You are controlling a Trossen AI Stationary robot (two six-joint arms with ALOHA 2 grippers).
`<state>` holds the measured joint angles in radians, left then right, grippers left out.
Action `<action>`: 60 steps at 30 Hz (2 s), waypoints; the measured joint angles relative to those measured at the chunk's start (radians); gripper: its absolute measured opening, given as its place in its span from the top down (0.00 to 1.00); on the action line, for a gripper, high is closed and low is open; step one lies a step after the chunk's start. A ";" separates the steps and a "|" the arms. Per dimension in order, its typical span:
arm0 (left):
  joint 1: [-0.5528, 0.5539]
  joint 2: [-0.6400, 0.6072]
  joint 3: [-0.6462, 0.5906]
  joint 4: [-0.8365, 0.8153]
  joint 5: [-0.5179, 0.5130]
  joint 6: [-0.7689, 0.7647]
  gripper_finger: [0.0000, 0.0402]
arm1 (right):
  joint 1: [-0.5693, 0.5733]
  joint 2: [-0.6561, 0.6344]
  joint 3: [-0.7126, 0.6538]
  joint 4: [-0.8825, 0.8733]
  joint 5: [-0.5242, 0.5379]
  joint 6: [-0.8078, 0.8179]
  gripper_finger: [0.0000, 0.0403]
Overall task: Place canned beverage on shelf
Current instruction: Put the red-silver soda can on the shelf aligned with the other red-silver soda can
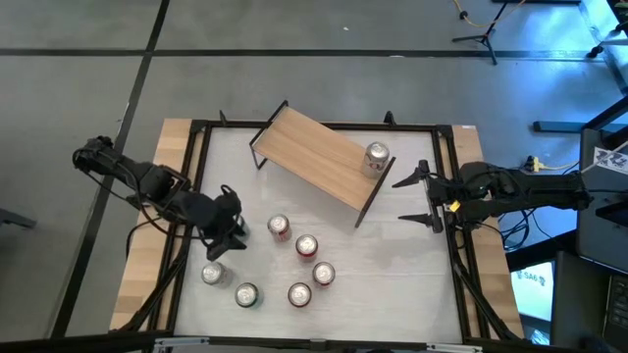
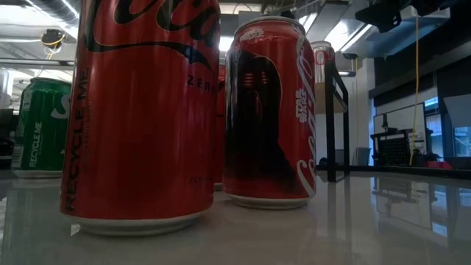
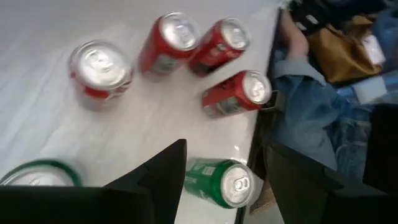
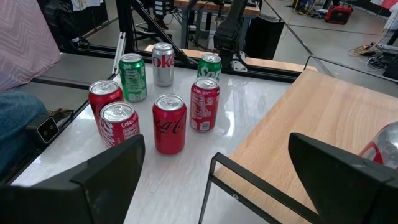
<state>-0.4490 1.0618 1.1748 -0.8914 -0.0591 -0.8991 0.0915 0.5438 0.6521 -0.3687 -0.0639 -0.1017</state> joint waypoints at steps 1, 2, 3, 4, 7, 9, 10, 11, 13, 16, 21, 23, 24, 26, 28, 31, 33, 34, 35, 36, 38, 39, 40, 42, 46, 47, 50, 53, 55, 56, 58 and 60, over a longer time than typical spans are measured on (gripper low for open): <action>0.000 0.000 0.000 0.013 -0.004 0.008 0.49 | 0.000 0.000 0.000 0.000 0.000 0.000 0.03; 0.000 0.000 0.000 0.024 -0.010 0.013 0.49 | 0.000 0.000 0.000 0.000 0.000 0.000 0.03; 0.001 0.000 0.000 0.032 -0.017 0.015 0.49 | 0.000 0.000 0.000 0.000 0.000 0.000 0.03; 0.001 0.000 0.000 0.036 -0.024 0.015 0.49 | 0.000 0.000 0.000 0.000 0.000 0.000 0.03; 0.001 0.000 0.000 0.041 -0.033 0.015 0.49 | 0.000 0.000 0.000 0.000 0.000 0.000 0.03; 0.001 0.000 0.000 0.040 -0.037 0.014 0.49 | 0.000 0.000 0.000 0.000 0.000 0.000 0.03; 0.001 0.000 0.000 0.040 -0.045 0.014 0.49 | 0.000 0.000 0.000 0.000 0.000 0.000 0.03; 0.001 0.000 0.000 0.040 -0.055 0.013 0.49 | 0.000 0.000 0.000 0.000 0.000 0.000 0.03; 0.002 0.000 0.000 0.040 -0.067 0.011 0.49 | 0.000 0.000 0.000 0.000 0.000 0.000 0.03; 0.001 0.000 0.000 0.040 -0.080 0.010 0.49 | 0.000 0.000 0.000 0.000 0.000 0.000 0.03; 0.002 0.000 0.000 0.042 -0.081 0.011 0.49 | 0.000 0.000 0.000 0.000 0.000 0.000 0.03; 0.002 0.000 0.000 0.042 -0.081 0.016 0.49 | 0.000 0.000 0.000 0.000 0.000 0.000 0.03; 0.002 0.000 0.000 0.042 -0.081 0.016 0.49 | 0.000 0.000 0.000 0.000 0.000 0.000 0.03; 0.002 0.000 0.000 0.042 -0.081 0.016 0.49 | 0.000 0.000 0.000 0.000 0.000 0.000 0.03; 0.002 0.000 0.000 0.042 -0.081 0.017 0.49 | 0.000 0.000 0.000 0.000 0.000 0.000 0.03; 0.002 0.000 0.000 0.042 -0.081 0.018 0.49 | 0.000 0.000 0.000 0.000 0.000 0.000 0.03; 0.001 0.000 0.000 0.042 -0.081 0.019 0.49 | 0.000 0.000 0.000 0.000 0.000 0.000 0.03; 0.002 0.000 0.000 0.042 -0.081 0.018 0.49 | 0.000 0.000 0.000 0.000 0.000 0.000 0.03; 0.002 0.000 0.000 0.042 -0.081 0.018 0.49 | 0.000 0.000 0.000 0.000 0.000 0.000 0.03; 0.001 0.000 0.000 0.042 -0.081 0.018 0.49 | 0.000 0.000 0.000 0.000 0.000 0.000 0.03; 0.001 0.000 0.000 0.042 -0.077 0.013 0.49 | 0.000 0.000 0.000 0.000 0.000 0.000 0.03; 0.002 0.000 0.000 0.042 -0.070 0.012 0.49 | 0.000 0.000 0.000 0.000 0.000 0.000 0.03; 0.001 0.000 0.000 0.042 -0.059 0.012 0.49 | 0.000 0.000 0.000 0.000 0.000 0.000 0.03; 0.002 0.000 0.000 0.041 -0.050 0.011 0.49 | 0.000 0.000 0.000 0.000 0.000 0.000 0.03; 0.002 0.000 0.000 0.041 -0.051 0.010 0.49 | 0.000 0.000 0.000 0.000 0.000 0.000 0.03; 0.001 0.000 0.000 0.041 -0.051 0.008 0.48 | 0.000 0.000 0.000 0.000 0.000 0.000 0.03; 0.002 0.000 0.000 0.038 -0.051 -0.030 0.45 | 0.000 0.000 0.000 0.000 0.000 0.000 0.03; 0.001 0.000 0.000 0.038 -0.051 -0.050 0.38 | 0.000 0.000 0.000 0.000 0.000 0.000 0.03; 0.001 0.000 0.000 0.034 -0.051 -0.063 0.32 | 0.000 0.000 0.000 0.000 0.000 0.000 0.03; 0.001 0.000 0.000 0.030 -0.051 -0.064 0.30 | 0.000 0.000 0.000 0.000 0.000 0.000 0.03; 0.001 0.000 0.000 0.026 -0.048 -0.064 0.24 | 0.000 0.000 0.000 0.000 0.000 0.000 0.03; -0.001 0.000 0.000 0.026 -0.017 -0.064 0.20 | 0.000 0.000 0.000 0.000 0.000 0.000 0.03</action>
<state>-0.4502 1.0622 1.1744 -0.8654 -0.0757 -0.9630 0.0916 0.5438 0.6521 -0.3688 -0.0639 -0.1020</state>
